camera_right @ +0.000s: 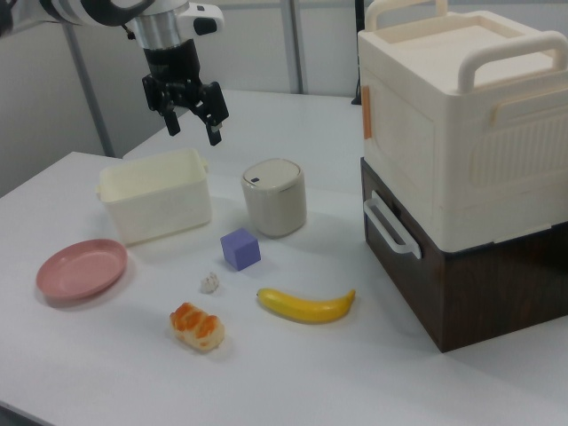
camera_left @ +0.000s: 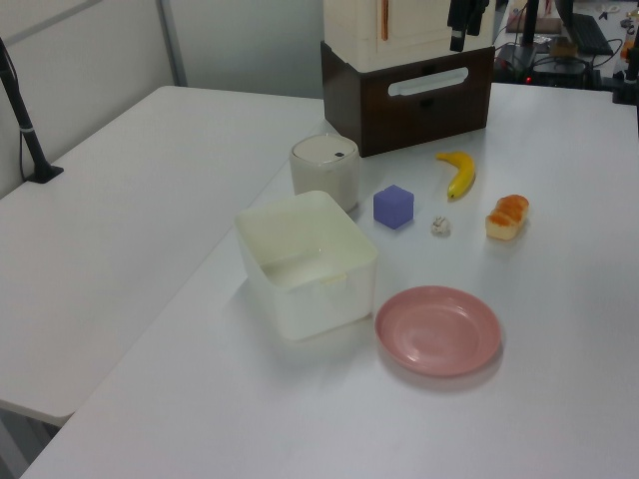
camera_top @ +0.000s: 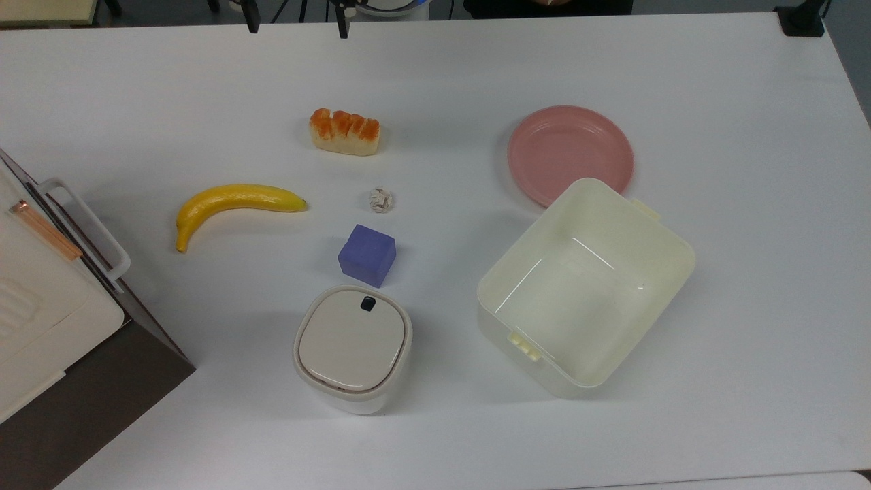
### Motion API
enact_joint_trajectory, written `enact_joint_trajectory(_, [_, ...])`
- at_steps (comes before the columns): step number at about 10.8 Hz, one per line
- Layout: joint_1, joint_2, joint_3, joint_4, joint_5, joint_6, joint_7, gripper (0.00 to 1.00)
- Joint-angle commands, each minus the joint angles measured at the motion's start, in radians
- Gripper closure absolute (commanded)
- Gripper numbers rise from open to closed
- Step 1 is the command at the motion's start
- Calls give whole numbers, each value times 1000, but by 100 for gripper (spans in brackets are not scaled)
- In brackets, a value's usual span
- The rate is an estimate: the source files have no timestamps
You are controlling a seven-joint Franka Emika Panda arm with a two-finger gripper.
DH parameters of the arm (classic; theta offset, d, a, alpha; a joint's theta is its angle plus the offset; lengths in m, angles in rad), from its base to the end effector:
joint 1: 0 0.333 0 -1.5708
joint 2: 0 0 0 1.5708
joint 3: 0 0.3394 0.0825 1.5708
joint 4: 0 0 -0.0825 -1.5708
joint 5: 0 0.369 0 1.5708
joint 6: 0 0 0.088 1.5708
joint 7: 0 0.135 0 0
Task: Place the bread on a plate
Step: 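Move the open gripper over the orange-topped bread roll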
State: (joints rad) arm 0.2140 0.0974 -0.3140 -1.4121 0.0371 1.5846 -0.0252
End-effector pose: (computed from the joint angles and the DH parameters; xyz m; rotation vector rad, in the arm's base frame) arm 0.5734 -0.0424 0.6422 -3.1350 0.1117 -0.1257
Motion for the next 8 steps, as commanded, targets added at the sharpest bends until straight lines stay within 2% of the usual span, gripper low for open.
enact_joint_trajectory(1, [16, -7, 3, -24, -28, -5, 5, 0])
enact_joint_trajectory(8, [18, -10, 4, -25, -28, -26, 2, 0])
